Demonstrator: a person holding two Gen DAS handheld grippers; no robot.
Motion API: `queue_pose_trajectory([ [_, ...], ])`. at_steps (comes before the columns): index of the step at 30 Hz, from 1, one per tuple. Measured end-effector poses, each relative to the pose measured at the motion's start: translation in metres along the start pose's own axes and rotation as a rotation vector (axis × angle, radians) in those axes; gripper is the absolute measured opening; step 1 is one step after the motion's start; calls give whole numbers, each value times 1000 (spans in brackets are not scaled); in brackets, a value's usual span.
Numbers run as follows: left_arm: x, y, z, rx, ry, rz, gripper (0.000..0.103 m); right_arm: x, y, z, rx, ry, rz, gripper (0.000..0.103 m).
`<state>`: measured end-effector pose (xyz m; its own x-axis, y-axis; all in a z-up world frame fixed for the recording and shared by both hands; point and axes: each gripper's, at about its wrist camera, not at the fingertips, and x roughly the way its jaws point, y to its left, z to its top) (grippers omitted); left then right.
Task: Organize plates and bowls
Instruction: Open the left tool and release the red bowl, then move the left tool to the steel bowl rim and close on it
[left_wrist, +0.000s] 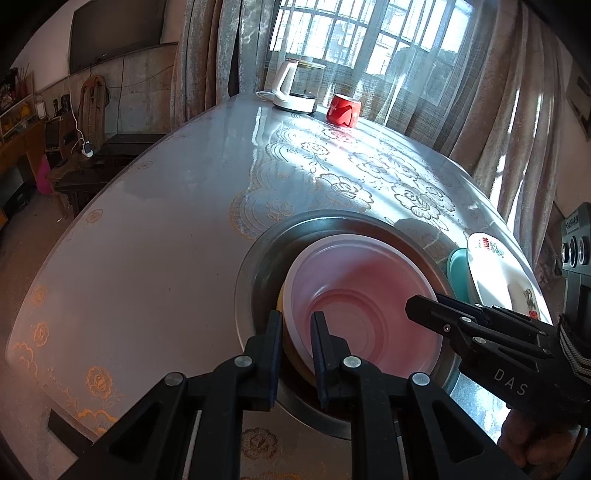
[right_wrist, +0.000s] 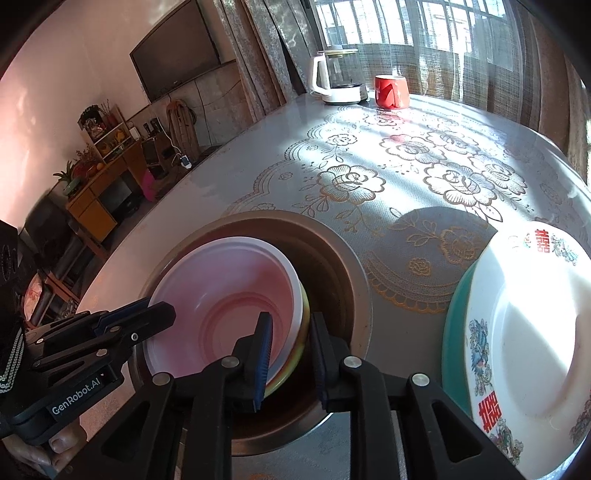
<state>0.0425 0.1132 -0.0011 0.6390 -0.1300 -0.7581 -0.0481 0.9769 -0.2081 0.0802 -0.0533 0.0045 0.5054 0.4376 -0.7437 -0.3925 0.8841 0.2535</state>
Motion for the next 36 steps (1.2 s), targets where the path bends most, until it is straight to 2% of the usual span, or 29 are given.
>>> queue_pose_trajectory([
  [3, -1, 0, -1, -2, -2, -4, 17, -4, -4, -1, 26, -19, 16, 26],
  [12, -7, 6, -4, -43, -28, -38, 17, -18, -16, -7, 93, -65, 54, 28],
  [23, -34, 39, -4, -147, -126, -81, 25, -33, -36, -15, 200, -118, 91, 28],
  [27, -32, 49, -8, -165, -113, -62, 24, -30, -41, -18, 205, -106, 77, 28],
  [31, -25, 53, -13, -175, -80, -76, 24, -26, -43, -24, 212, -88, 68, 28],
  [36, -21, 48, -14, -149, -81, -94, 24, -22, -45, -29, 221, -70, 75, 28],
])
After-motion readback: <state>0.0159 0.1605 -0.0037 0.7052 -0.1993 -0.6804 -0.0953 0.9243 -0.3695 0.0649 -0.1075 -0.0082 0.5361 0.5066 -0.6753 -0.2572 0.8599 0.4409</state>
